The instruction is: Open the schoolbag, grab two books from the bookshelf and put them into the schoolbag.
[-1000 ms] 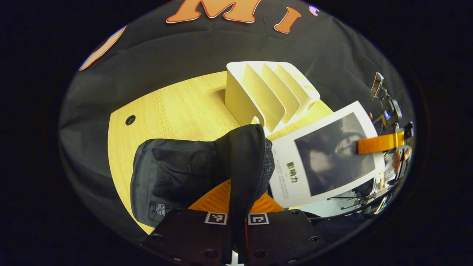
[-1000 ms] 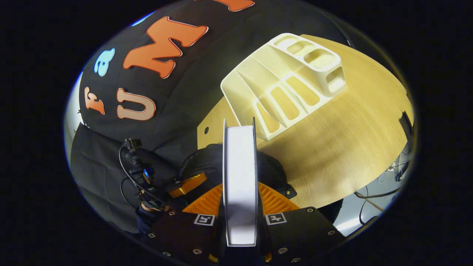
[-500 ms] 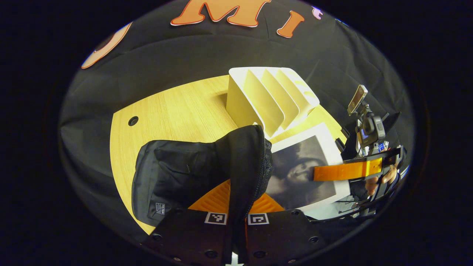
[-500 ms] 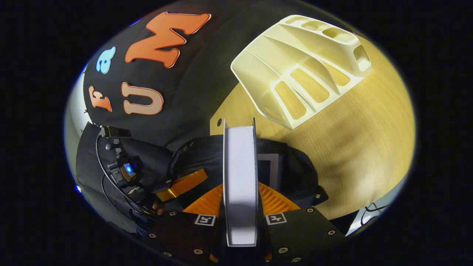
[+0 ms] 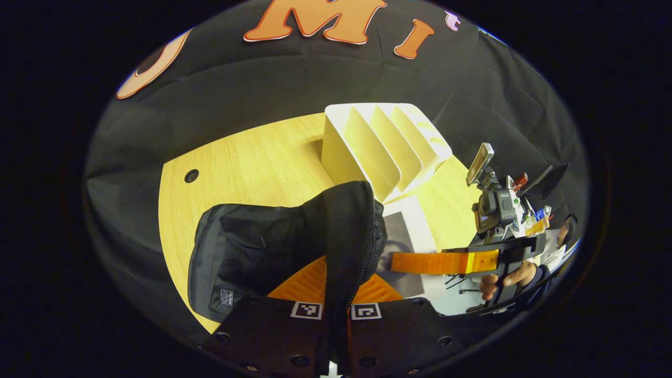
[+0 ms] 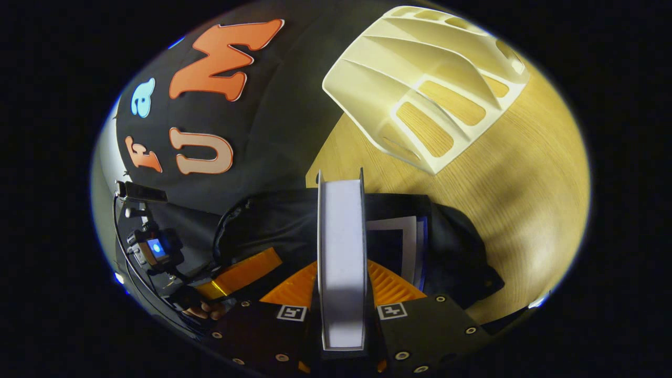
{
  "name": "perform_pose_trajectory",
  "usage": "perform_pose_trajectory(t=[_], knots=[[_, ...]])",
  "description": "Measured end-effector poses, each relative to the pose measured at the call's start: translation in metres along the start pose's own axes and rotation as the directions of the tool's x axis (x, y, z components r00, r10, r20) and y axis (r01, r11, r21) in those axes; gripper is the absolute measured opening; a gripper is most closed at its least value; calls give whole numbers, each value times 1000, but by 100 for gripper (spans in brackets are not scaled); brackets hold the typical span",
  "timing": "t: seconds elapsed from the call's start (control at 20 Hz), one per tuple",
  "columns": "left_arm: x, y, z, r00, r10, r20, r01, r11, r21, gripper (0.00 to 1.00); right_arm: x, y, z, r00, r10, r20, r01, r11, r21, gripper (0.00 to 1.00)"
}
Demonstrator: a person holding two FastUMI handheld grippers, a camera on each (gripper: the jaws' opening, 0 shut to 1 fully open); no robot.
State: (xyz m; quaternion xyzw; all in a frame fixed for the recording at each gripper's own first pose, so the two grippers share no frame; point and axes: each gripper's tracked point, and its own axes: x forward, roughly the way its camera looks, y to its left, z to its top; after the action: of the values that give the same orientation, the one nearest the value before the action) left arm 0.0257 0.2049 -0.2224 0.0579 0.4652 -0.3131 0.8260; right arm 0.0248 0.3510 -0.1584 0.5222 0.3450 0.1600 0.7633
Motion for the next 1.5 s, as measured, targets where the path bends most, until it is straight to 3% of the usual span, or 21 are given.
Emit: perform_pose_trajectory(t=[0.45, 0.65, 0.75, 0.8, 0.85, 0.95, 1.0, 1.05, 1.3, 1.35, 1.45, 1.5], knots=[[-5, -15, 7, 1000, -24, 6, 24, 999, 28, 6, 52, 0, -27, 998, 50, -31, -49, 998, 34, 35], [-6, -14, 7, 999, -33, 19, 32, 999, 21, 6, 69, -2, -33, 998, 35, -59, -33, 999, 36, 36], [-4, -11, 5, 999, -39, 18, 39, 999, 12, 6, 70, -15, -32, 996, -70, -63, 69, 998, -11, 42], [-1, -9, 4, 999, -37, 18, 37, 999, 11, 6, 68, -21, -31, 990, -122, -69, 118, 991, -59, 52], [0, -7, 1, 999, -30, 18, 30, 999, 13, 6, 65, -27, -31, 984, -163, -68, 154, 981, -114, 57], [4, -6, -2, 1000, -17, 18, 16, 999, 28, 6, 52, -41, -23, 972, -229, -52, 217, 959, -181, 76], [9, -3, -2, 1000, 3, 24, -4, 1000, 20, 6, 47, -41, -20, 972, -233, -40, 222, 956, -195, 92], [10, -6, -4, 1000, 9, 23, -9, 1000, 2, 6, 42, -42, -18, 970, -239, -43, 226, 954, -197, 98], [18, -18, -5, 997, 57, 54, -54, 997, -48, 11, 8, -51, 12, 969, -249, -1, 241, 937, -255, 98], [21, -22, -6, 997, 61, 55, -57, 996, -63, 12, -1, -51, 18, 968, -252, 7, 244, 930, -275, 98], [25, -30, -13, 995, 86, 41, -83, 993, -80, 34, -16, -53, 30, 967, -253, 24, 248, 918, -311, 98], [28, -32, -15, 994, 100, 40, -97, 992, -80, 50, -23, -52, 37, 969, -246, 34, 244, 914, -324, 98]])
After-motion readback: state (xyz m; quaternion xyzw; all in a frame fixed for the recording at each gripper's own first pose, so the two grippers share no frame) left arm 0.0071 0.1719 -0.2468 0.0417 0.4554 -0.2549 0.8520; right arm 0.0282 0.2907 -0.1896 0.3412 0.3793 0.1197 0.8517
